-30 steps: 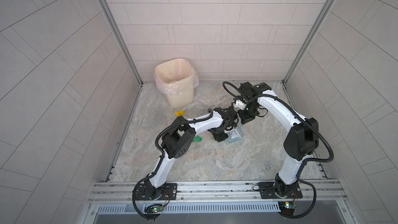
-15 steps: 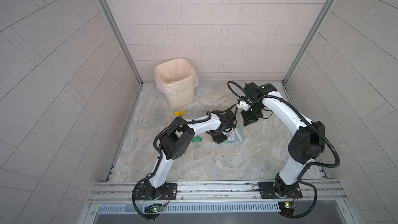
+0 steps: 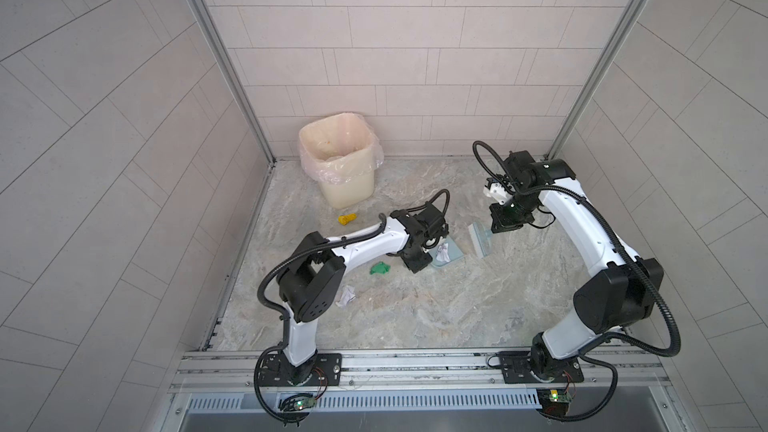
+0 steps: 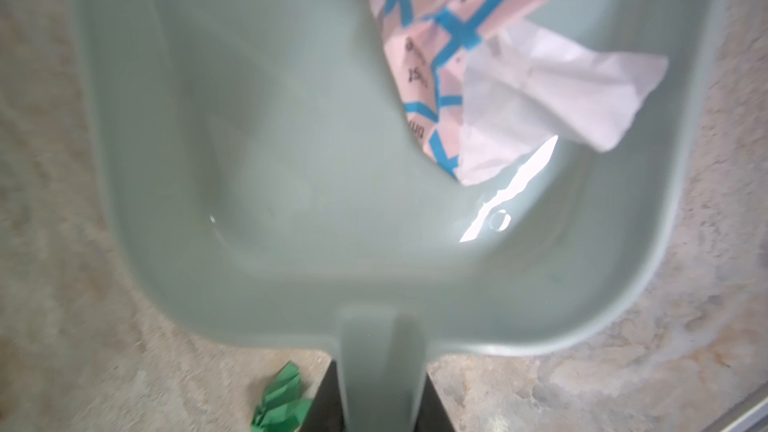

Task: Sweep away the paper scraps from the table
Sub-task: 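Lift the dustpan with the printed scrap toward the bin while the right brush withdraws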

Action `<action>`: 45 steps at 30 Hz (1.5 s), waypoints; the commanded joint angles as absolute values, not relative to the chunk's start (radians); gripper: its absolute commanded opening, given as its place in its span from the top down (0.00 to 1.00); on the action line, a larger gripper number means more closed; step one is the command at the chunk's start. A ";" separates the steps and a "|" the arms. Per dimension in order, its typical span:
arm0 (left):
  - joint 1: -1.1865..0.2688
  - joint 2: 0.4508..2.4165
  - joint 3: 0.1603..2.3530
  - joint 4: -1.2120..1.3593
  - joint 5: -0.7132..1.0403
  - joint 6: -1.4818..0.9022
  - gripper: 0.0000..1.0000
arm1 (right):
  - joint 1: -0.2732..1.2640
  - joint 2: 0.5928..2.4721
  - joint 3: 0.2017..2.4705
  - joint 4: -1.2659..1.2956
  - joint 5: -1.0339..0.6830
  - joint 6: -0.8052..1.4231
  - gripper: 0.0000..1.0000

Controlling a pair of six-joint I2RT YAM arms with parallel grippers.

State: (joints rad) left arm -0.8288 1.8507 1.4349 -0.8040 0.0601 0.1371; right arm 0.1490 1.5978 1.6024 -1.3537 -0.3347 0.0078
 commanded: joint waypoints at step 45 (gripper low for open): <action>-0.154 1.979 2.362 -1.235 -0.560 0.361 1.00 | 0.125 1.581 1.559 -1.336 -0.422 -0.018 1.00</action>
State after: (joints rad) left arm -0.1379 1.9602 2.3157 -1.2236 -0.4332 0.2905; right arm 0.1295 1.5974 1.5333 -1.2942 -0.4088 0.0021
